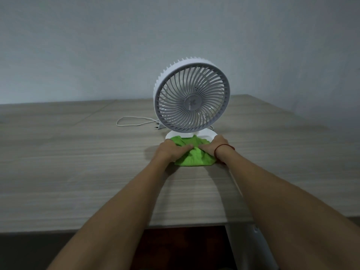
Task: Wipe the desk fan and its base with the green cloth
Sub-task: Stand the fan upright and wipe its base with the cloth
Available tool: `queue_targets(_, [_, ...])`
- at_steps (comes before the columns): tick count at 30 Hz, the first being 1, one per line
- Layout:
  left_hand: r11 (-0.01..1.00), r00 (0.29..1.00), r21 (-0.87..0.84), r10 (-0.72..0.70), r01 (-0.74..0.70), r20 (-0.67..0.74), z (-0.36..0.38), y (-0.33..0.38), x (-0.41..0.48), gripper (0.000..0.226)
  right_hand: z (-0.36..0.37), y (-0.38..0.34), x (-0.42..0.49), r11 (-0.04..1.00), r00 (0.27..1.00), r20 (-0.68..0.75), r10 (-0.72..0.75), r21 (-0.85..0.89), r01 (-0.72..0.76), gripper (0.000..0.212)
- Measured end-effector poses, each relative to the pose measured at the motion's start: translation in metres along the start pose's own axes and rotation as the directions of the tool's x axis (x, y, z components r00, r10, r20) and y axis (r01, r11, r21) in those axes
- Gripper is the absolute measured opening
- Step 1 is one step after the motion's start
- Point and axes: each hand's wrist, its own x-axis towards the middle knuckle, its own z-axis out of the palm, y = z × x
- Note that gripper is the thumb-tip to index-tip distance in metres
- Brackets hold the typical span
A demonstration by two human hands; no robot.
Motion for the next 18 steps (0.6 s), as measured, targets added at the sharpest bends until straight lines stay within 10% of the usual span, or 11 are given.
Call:
queue_targets(8, [0.920, 0.989, -0.365, -0.114, 0.141, 0.095, -0.003, 0.013, -0.021, 0.027, -0.001, -0.009, -0.022, 0.979, 0.998, 0.054, 0.033, 0.197, -0.044, 0.075])
queue_targets(12, [0.833, 0.979, -0.515, -0.166, 0.202, 0.116, -0.013, 0.004, -0.033, 0.033, 0.012, -0.013, -0.038, 0.922, 0.990, 0.137, 0.035, 0.378, -0.085, 0.040])
queue_targets(18, [0.857, 0.983, -0.509, -0.156, 0.084, -0.099, -0.061, -0.047, -0.037, 0.040, 0.066, -0.053, -0.065, 0.870, 0.983, 0.167, -0.076, 0.492, -0.016, 0.035])
